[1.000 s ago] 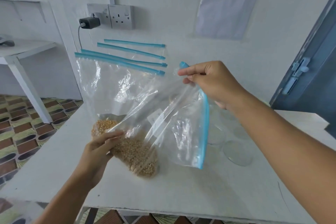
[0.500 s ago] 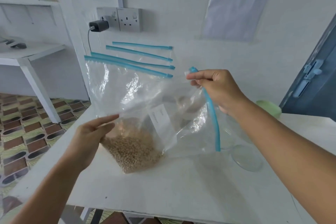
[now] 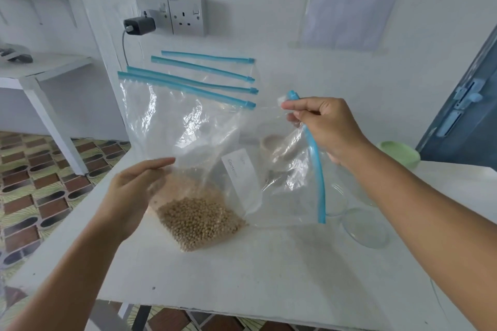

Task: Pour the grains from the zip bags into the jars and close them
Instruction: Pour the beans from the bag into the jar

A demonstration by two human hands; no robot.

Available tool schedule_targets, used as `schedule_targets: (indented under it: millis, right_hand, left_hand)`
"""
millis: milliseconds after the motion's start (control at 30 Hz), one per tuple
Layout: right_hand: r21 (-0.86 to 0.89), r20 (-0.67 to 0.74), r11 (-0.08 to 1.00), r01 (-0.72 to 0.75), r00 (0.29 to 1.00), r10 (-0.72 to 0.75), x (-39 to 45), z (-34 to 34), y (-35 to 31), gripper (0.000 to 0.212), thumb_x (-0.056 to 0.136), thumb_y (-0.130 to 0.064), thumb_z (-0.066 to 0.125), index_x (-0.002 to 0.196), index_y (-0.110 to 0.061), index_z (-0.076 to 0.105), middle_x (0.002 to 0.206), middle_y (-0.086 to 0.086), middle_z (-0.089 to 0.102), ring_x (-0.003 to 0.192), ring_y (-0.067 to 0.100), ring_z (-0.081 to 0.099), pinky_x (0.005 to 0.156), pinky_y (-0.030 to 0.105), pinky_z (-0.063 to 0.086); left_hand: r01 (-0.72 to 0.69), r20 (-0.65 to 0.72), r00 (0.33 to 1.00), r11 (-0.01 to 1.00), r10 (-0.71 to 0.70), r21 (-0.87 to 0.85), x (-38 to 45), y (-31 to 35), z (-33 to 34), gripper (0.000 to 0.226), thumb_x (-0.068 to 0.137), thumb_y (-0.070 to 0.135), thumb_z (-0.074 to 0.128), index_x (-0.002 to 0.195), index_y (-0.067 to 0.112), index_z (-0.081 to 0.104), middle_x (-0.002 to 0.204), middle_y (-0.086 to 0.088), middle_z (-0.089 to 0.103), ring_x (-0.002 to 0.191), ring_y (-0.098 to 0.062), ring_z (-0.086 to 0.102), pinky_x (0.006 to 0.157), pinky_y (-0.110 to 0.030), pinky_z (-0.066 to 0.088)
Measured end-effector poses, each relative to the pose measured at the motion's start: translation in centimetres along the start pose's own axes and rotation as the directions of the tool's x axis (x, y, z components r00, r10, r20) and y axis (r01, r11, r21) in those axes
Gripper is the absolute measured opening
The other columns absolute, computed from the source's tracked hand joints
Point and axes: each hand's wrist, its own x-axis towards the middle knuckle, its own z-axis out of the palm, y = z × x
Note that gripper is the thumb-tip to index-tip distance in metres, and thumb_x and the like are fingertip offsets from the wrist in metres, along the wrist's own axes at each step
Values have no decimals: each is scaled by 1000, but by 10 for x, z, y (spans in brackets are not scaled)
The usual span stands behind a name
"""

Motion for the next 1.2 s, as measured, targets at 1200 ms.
schedule_targets:
  millis: [1200]
  right_hand:
    - [-91,-32,996,12,999,-15,-2,3,15,35,100,3,58,108,-21,82,106,-8,79,94,10,76,98,27,57]
  left_hand:
    - [-58,-123,990,995,69,84,-18,5,-28,27,99,-5,56,100,11,77,109,-12,78,108,-30,69,101,-39,57]
